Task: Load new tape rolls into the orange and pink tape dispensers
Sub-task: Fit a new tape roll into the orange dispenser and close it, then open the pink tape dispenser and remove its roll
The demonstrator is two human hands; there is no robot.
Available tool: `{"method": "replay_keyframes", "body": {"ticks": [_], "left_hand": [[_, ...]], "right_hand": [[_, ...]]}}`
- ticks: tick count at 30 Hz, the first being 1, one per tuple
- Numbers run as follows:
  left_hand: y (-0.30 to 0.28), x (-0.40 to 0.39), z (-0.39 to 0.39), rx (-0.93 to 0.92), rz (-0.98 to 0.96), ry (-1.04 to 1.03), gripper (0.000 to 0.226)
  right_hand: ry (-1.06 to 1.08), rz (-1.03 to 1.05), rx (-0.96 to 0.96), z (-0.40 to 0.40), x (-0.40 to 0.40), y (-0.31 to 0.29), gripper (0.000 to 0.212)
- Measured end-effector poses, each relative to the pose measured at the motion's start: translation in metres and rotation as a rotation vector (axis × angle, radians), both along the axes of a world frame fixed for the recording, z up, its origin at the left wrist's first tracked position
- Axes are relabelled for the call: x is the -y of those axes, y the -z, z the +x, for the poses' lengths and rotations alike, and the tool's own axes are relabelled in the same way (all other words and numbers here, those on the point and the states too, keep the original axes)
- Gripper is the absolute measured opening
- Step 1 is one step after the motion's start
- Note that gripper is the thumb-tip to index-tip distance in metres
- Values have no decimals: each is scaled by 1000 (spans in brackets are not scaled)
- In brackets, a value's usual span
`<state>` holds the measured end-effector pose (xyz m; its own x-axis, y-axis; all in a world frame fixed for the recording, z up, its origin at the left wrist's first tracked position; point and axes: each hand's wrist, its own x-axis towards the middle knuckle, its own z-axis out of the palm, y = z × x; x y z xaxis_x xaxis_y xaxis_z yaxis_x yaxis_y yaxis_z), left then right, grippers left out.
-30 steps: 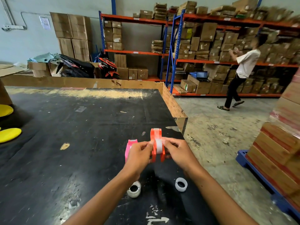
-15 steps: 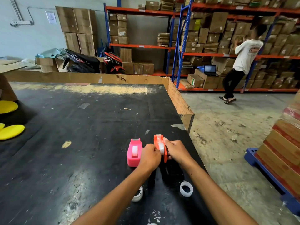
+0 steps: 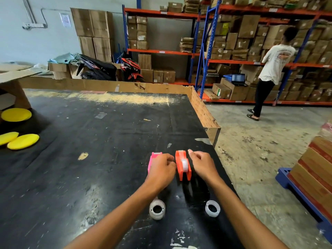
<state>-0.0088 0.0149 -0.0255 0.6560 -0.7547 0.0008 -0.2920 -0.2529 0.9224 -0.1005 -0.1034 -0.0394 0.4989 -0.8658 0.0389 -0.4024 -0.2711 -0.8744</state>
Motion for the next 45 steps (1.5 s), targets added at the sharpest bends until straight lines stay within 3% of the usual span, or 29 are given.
{"method": "replay_keyframes", "body": {"ticks": [2, 5, 9, 11, 14, 18, 23, 28, 35, 40, 45], "left_hand": [[-6, -10, 15, 58, -21, -95, 26], [-8, -27, 39, 125, -7, -187, 28], [9, -36, 57, -37, 97, -83, 22], [20, -38, 60, -130, 143, -43, 21], [30, -41, 65, -245, 112, -23, 16], [15, -53, 67, -381, -38, -57, 25], [-4, -80, 71, -288, -252, -134, 6], [-20, -106, 81, -179, -297, -96, 28], [-26, -138, 95, -95, -251, 7, 46], [-19, -140, 89, -15, -250, 4, 44], [-2, -130, 96, 42, -162, -70, 42]], "right_hand": [[72, -182, 79, 3, -9, -10, 33], [-2, -262, 131, 18, -35, -27, 25], [-185, -192, -164, 47, -54, -16, 23], [-201, -145, -308, 56, -60, -6, 31], [-194, -132, -317, 59, -70, 4, 37], [-195, -127, -159, 57, -85, 3, 14], [-253, -202, 51, 56, -106, -24, 21], [-379, -317, -18, 58, -117, -53, 53], [-487, -398, -150, 71, -139, -67, 39], [-399, -452, -149, 69, -156, -55, 21], [-283, -522, -87, 54, -162, -54, 22]]}}
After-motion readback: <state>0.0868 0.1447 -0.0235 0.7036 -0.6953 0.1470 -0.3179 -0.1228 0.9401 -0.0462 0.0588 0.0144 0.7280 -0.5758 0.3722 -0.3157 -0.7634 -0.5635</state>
